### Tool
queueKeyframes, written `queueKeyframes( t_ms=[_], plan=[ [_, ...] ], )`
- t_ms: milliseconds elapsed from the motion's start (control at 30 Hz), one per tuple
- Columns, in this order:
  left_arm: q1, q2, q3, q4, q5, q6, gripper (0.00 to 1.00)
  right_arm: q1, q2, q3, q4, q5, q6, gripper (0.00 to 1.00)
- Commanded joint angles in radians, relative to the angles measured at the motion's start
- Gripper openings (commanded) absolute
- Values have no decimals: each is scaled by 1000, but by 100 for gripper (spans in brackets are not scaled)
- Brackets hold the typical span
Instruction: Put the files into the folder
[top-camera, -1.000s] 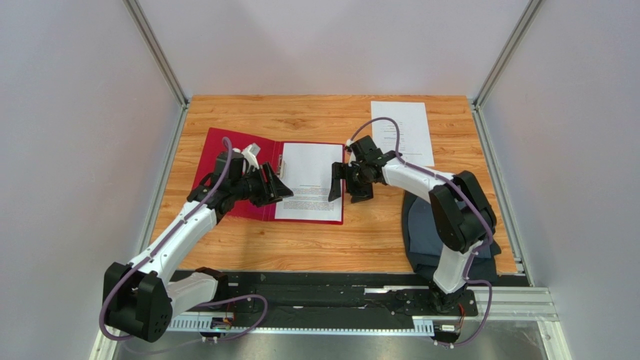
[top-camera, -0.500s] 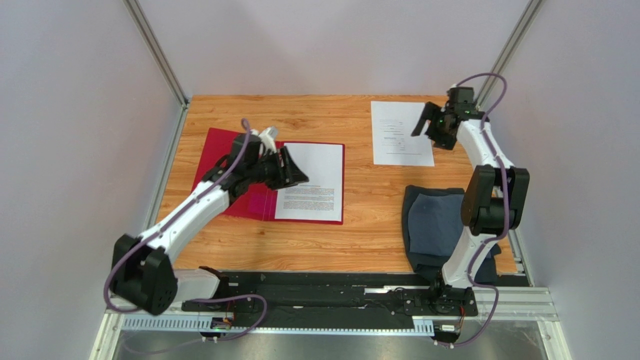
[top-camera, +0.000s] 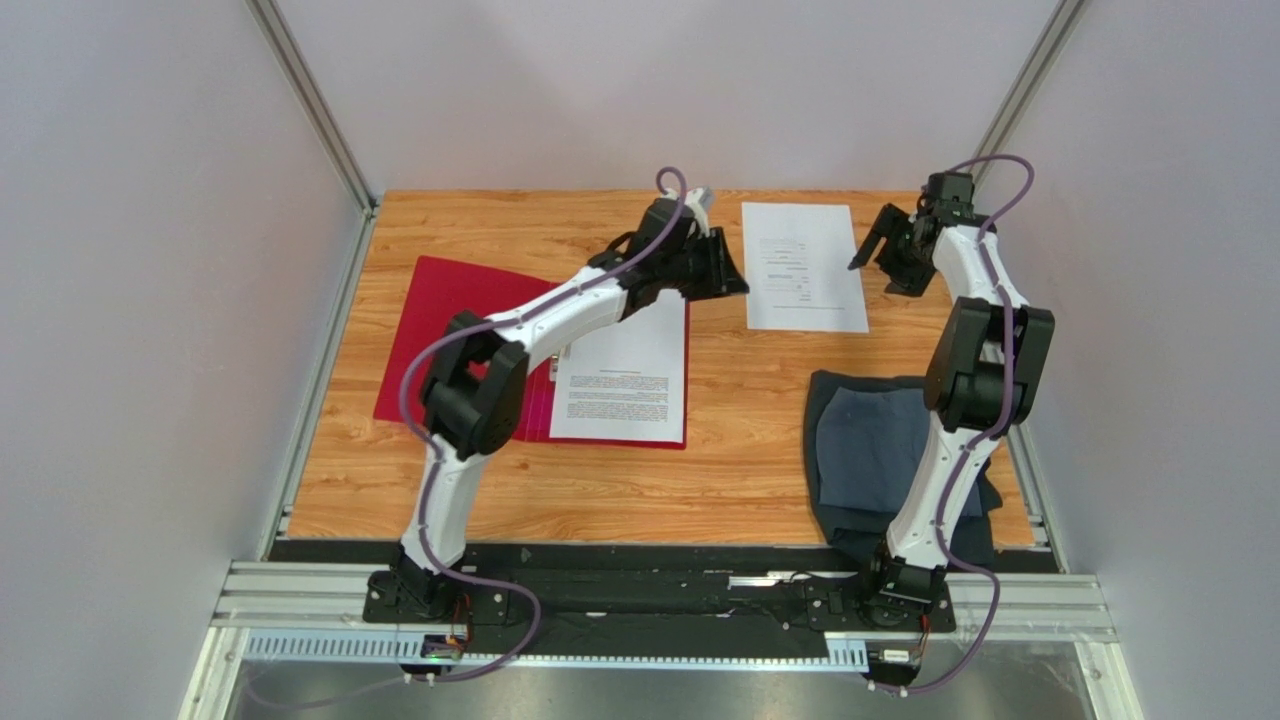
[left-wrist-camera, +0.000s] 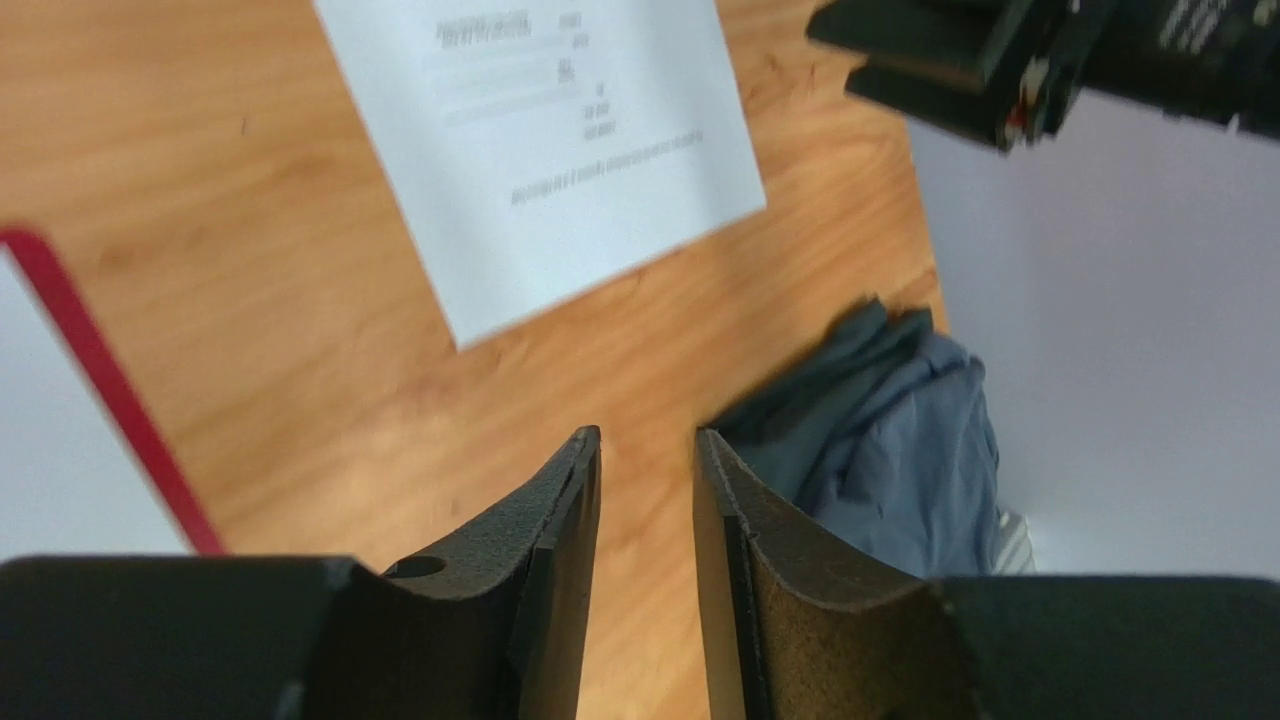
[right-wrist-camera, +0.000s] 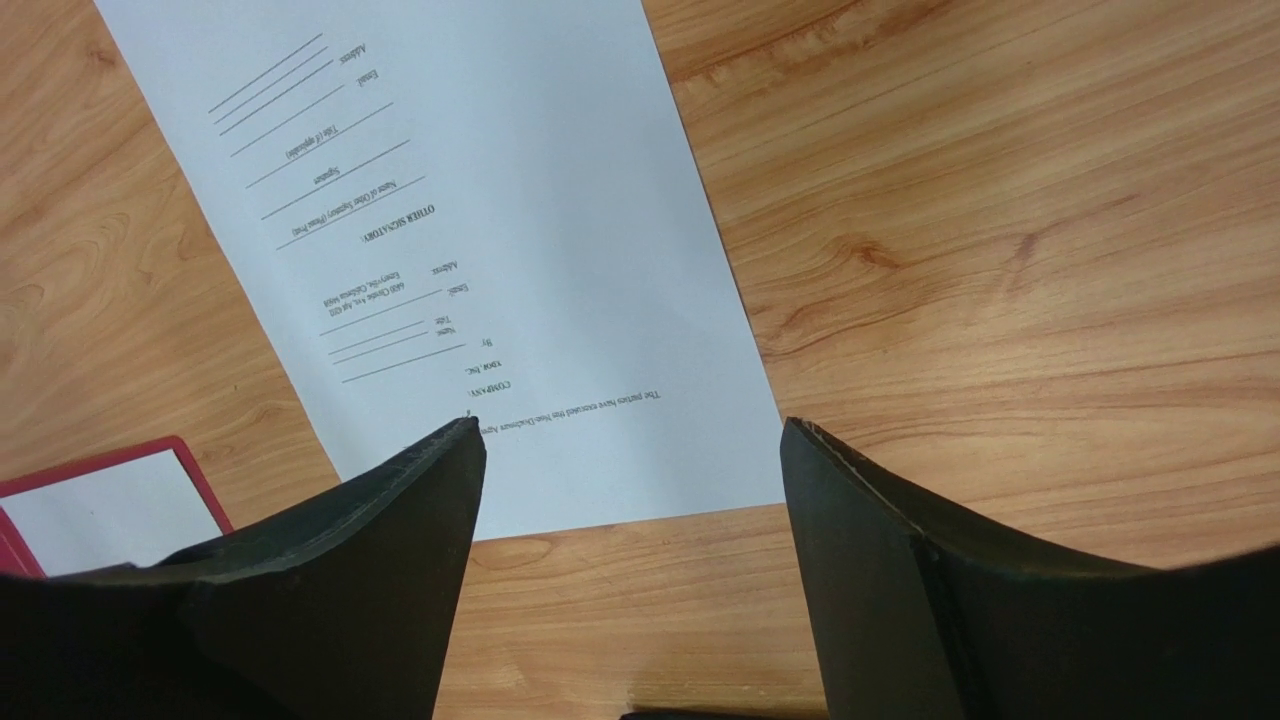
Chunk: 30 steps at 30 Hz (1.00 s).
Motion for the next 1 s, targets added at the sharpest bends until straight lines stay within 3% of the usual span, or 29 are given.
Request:
queueKeyframes(
  t_ms=[0,167,300,500,700,967],
  plan=[
    [-36,180,266,41,-91,-37,36,-11,-2,33,46,-23,8,74],
    [-78,414,538,18,-172,-158,23,-23,13,44,31,-43,-10,71],
    [-93,542,664,-3,-216,-241,22,-28,8,15,42,-42,-36,71],
    [-104,574,675,-49,-304,-357,22,-35,21,-9,34,-45,-53,72],
    [-104,585,659,-140,-292,-525,23,-35,15,-52,42,-103,-71,79],
    [-95,611,664,-255,-226,-709,28,-42,13,-55,14,-124,-103,81]
  ],
)
